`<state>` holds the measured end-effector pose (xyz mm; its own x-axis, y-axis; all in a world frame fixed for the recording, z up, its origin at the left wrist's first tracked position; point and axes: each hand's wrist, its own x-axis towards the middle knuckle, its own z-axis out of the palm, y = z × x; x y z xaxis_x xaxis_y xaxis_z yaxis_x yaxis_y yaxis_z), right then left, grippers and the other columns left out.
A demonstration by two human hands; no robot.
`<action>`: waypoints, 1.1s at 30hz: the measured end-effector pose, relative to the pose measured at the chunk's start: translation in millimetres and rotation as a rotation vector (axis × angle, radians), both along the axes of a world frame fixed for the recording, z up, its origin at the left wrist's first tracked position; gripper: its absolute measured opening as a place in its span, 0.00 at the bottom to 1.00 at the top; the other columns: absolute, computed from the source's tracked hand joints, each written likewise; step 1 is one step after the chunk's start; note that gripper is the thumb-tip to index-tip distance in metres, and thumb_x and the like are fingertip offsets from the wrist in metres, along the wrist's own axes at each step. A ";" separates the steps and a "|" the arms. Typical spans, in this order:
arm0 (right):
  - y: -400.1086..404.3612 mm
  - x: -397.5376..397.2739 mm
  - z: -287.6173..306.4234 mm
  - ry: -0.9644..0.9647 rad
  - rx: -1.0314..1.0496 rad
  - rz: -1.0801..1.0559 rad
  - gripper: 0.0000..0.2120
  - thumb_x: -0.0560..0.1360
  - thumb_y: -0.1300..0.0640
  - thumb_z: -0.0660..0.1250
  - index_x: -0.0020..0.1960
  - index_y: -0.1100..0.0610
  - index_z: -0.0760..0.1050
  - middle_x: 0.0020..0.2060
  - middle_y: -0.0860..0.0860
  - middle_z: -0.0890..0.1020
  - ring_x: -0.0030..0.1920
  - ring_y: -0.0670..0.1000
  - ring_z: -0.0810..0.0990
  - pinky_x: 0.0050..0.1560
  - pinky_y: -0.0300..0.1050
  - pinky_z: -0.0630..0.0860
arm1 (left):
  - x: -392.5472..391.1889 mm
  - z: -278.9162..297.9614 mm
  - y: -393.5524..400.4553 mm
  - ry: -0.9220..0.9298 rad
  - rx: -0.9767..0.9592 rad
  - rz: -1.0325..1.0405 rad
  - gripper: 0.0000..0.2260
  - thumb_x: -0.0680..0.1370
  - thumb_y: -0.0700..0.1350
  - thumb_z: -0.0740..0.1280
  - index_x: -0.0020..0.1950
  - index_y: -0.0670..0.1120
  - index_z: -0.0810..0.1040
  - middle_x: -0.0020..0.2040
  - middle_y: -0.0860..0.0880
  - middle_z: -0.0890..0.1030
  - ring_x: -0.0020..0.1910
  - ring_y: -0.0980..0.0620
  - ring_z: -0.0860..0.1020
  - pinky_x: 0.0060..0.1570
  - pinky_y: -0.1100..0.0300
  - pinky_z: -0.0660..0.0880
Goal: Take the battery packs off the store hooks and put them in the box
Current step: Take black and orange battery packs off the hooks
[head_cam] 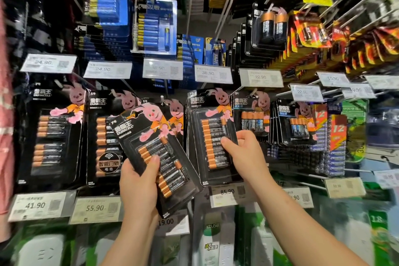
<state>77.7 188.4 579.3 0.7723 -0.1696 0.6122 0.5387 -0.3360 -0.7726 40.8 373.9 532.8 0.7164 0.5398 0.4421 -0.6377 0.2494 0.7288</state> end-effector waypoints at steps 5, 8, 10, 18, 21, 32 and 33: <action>4.1 10.1 2.2 0.023 0.036 0.023 0.26 0.77 0.49 0.66 0.70 0.57 0.63 0.68 0.53 0.70 0.67 0.52 0.70 0.60 0.44 0.67 | -2.0 1.4 6.4 -0.010 -0.047 -0.001 0.07 0.79 0.38 0.67 0.54 0.49 0.77 0.54 0.44 0.83 0.54 0.42 0.83 0.56 0.41 0.78; 5.3 16.5 1.0 0.051 0.022 0.024 0.26 0.77 0.48 0.66 0.70 0.57 0.64 0.65 0.48 0.72 0.64 0.50 0.71 0.62 0.47 0.69 | -4.3 2.6 5.5 -0.018 -0.054 -0.002 0.07 0.79 0.38 0.68 0.54 0.49 0.77 0.54 0.44 0.83 0.53 0.43 0.83 0.56 0.39 0.78; 7.3 20.2 0.7 0.078 0.006 0.022 0.21 0.78 0.48 0.65 0.66 0.57 0.67 0.57 0.47 0.73 0.58 0.48 0.73 0.57 0.46 0.71 | -6.4 2.8 4.7 -0.013 -0.041 0.002 0.07 0.79 0.38 0.68 0.54 0.49 0.77 0.54 0.44 0.84 0.53 0.43 0.83 0.57 0.39 0.78; 14.4 24.6 0.6 0.107 -0.098 0.003 0.09 0.79 0.46 0.62 0.44 0.50 0.69 0.37 0.46 0.74 0.40 0.49 0.73 0.39 0.46 0.66 | -9.2 4.5 3.6 0.026 0.062 -0.059 0.07 0.78 0.38 0.68 0.53 0.49 0.78 0.51 0.45 0.85 0.51 0.44 0.84 0.55 0.40 0.79; 11.2 23.9 -4.9 0.109 -0.139 0.008 0.11 0.79 0.45 0.62 0.46 0.53 0.71 0.35 0.47 0.73 0.36 0.48 0.71 0.37 0.43 0.68 | -10.2 3.4 3.3 0.040 0.099 -0.070 0.07 0.79 0.38 0.68 0.53 0.49 0.78 0.49 0.47 0.85 0.49 0.45 0.84 0.52 0.43 0.81; 24.0 -41.2 -32.3 -0.187 -0.225 0.140 0.14 0.74 0.48 0.67 0.56 0.46 0.67 0.49 0.41 0.74 0.43 0.37 0.76 0.43 0.32 0.72 | -8.8 10.2 -9.8 -0.012 0.265 -0.110 0.09 0.78 0.39 0.68 0.58 0.46 0.78 0.50 0.48 0.86 0.50 0.46 0.84 0.50 0.48 0.81; 26.8 -42.4 -33.1 -0.111 -0.241 0.222 0.14 0.73 0.48 0.68 0.55 0.44 0.68 0.47 0.41 0.76 0.41 0.36 0.77 0.42 0.32 0.72 | -7.9 11.5 -12.5 -0.020 0.279 -0.108 0.09 0.78 0.39 0.68 0.57 0.46 0.78 0.50 0.48 0.86 0.50 0.47 0.84 0.50 0.49 0.81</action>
